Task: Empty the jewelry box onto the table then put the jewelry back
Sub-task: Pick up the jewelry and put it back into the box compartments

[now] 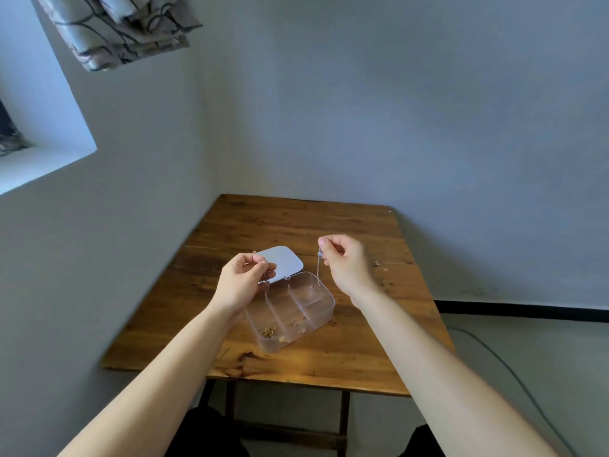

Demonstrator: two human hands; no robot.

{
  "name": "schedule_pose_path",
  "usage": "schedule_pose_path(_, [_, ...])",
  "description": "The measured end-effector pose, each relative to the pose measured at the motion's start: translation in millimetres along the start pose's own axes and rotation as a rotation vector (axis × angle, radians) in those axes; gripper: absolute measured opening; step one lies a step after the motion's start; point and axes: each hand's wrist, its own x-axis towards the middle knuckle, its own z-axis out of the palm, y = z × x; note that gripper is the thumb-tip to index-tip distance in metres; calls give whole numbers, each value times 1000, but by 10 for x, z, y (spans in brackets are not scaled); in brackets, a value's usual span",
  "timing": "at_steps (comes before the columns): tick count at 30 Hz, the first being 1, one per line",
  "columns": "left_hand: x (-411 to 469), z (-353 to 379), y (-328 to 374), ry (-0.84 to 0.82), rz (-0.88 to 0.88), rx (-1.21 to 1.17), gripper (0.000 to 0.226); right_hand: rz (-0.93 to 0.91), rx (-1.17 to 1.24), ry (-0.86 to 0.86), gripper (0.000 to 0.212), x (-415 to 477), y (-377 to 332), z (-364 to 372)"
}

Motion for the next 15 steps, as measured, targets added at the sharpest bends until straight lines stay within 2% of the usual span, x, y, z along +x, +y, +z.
schedule_pose_path(5, [116,-79,-260,26,-99,64,6,50,-18,-78,21,48,93,298])
schedule_pose_path(8, [162,-116,-364,24,-154,198,7,110,-38,-146,22,42,175,463])
schedule_pose_path(10, [193,-130,-391,36,-133,366,7,145,-48,-174,19,25,234,542])
schedule_pose_path(15, [247,-132,-394,-2,51,895,17,154,-119,-187,23,53,335,619])
